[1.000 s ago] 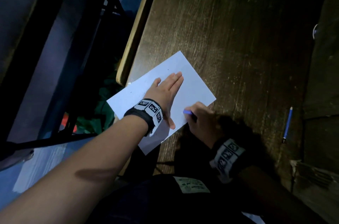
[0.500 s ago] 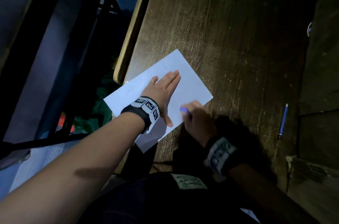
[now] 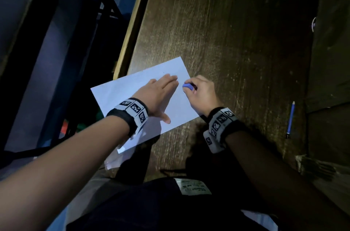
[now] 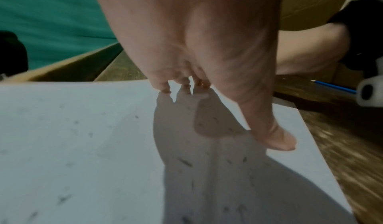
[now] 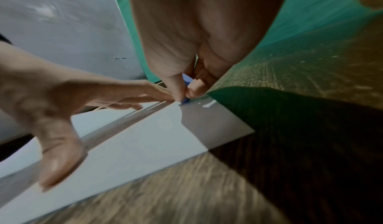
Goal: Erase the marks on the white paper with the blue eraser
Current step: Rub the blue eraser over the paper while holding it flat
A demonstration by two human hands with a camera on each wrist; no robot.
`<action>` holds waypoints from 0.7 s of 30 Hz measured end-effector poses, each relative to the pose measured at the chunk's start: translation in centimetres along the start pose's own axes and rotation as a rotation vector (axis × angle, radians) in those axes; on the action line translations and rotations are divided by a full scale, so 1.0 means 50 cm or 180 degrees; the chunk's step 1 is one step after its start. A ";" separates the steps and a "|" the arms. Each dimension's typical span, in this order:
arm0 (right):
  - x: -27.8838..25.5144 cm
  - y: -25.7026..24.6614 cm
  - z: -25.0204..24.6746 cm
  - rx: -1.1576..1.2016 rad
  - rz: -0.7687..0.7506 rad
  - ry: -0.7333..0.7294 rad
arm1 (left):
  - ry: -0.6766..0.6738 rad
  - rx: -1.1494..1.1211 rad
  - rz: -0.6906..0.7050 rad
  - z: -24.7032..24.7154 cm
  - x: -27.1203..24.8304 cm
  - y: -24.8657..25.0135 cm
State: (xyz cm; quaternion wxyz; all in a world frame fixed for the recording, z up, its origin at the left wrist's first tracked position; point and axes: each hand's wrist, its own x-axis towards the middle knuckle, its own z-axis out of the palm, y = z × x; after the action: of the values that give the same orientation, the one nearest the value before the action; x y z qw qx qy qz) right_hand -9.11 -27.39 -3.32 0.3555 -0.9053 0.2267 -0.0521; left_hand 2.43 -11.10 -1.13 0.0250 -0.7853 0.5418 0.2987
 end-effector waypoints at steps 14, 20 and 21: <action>-0.063 -0.004 0.018 -0.0101 -0.0255 -0.0275 | -0.0299 0.0262 -0.0250 0.005 0.017 0.021; -0.084 -0.018 0.033 -0.0148 -0.0320 -0.0008 | -0.0287 0.0305 -0.0299 0.014 0.023 0.018; -0.124 -0.026 0.039 -0.0164 -0.0466 -0.0174 | -0.0262 0.0314 -0.0312 0.016 0.025 0.018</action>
State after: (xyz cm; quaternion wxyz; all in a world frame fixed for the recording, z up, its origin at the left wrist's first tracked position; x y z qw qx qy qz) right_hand -13.67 -22.56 -3.47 0.3334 -0.9293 0.1515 -0.0474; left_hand 1.61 -12.20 -2.14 0.1005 -0.7957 0.5153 0.3020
